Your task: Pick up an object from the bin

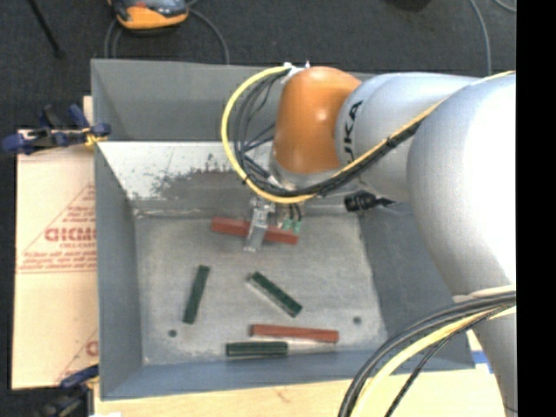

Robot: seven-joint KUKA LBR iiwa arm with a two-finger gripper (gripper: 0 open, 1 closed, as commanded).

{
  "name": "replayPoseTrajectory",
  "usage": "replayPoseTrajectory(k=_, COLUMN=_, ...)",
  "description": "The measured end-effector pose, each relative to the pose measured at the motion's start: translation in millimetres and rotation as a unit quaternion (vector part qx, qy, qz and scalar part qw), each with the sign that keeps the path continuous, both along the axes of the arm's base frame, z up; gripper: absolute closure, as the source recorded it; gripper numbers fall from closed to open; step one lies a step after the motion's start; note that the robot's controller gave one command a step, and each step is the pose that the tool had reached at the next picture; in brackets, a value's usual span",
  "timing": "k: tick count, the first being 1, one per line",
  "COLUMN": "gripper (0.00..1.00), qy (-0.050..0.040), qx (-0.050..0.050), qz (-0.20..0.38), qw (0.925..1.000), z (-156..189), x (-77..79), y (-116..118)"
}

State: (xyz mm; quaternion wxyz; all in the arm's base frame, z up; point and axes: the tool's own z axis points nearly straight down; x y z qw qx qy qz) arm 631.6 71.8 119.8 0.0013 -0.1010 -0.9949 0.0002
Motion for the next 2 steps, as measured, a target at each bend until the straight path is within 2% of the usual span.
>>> replayPoseTrajectory(k=1, gripper=1.00, qy=-0.0064, qx=0.001, qz=0.005, qw=1.0000, z=36.1, x=3.7, y=3.7)
replayPoseTrajectory(k=2, gripper=1.00, qy=-0.0005, qx=0.000, qz=0.000, qw=1.0000, z=67.9, x=-19.1, y=-20.4)
